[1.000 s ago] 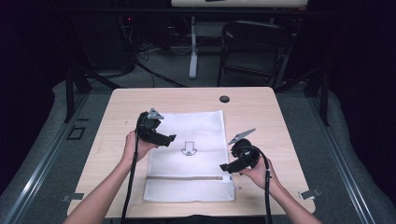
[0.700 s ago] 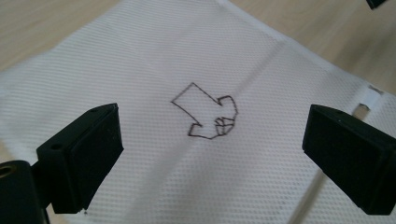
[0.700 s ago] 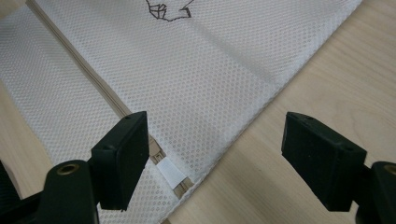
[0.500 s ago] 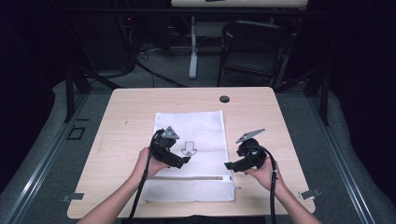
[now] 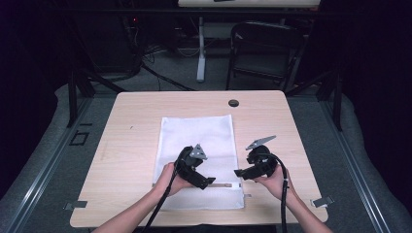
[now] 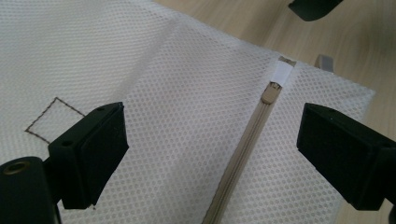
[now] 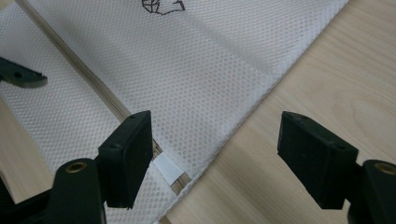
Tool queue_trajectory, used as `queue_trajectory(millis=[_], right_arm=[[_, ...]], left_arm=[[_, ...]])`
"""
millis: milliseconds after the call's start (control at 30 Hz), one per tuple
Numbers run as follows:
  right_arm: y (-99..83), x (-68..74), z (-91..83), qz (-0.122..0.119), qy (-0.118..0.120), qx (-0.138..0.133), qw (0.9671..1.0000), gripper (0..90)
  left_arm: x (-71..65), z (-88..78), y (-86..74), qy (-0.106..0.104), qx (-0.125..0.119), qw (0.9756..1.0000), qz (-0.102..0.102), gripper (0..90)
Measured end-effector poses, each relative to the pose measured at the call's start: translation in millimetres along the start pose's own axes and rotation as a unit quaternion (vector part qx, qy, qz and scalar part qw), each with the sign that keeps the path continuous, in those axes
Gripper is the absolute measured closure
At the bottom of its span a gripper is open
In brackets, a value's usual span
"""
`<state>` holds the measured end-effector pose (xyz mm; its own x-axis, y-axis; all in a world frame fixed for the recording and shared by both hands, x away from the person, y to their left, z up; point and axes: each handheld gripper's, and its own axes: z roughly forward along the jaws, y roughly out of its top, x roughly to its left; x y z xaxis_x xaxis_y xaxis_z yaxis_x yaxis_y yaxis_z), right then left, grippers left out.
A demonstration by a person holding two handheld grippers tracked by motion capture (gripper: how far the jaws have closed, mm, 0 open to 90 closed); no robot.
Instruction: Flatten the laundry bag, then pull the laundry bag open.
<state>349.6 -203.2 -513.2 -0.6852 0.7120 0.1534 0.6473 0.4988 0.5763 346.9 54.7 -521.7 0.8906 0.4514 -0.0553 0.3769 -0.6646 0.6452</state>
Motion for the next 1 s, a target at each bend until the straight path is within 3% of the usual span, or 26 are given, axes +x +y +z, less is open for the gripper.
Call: queue_trajectory(millis=[167, 333, 533, 700, 733, 867, 1000], right_arm=[[1.8, 0.9, 6.3, -0.001, 0.002, 0.004, 1.0000, 35.8], [0.4, 2.3, 11.4, -0.013, 0.012, 0.011, 0.9998, 63.1], [-2.7, 4.0, 23.1, -0.016, 0.014, 0.032, 0.9992, 82.0], [-5.4, 3.5, 29.5, -0.022, 0.016, 0.050, 0.9984, 89.5], [-5.7, 4.5, 31.2, -0.014, 0.023, 0.051, 0.9983, 90.0], [-6.2, 4.1, 37.3, -0.031, 0.016, 0.064, 0.9974, 90.0], [-6.5, 3.3, 42.8, -0.026, 0.010, 0.077, 0.9966, 90.0]], left_arm=[[-5.5, 7.1, 0.5, -0.002, 0.005, 1.0000, 0.008, 12.8], [-12.8, 12.7, 1.7, -0.020, 0.008, 0.9995, 0.022, 18.8], [-19.1, 23.7, 0.7, -0.038, 0.015, 0.9986, 0.033, 32.6], [-23.5, 36.4, 1.7, -0.047, 0.023, 0.9976, 0.046, 46.3], [-24.4, 39.2, 2.3, -0.046, 0.024, 0.9975, 0.048, 47.9], [-28.5, 49.6, 2.7, -0.053, 0.036, 0.9964, 0.055, 55.9], [-30.4, 56.4, 3.2, -0.055, 0.042, 0.9957, 0.061, 62.7]])
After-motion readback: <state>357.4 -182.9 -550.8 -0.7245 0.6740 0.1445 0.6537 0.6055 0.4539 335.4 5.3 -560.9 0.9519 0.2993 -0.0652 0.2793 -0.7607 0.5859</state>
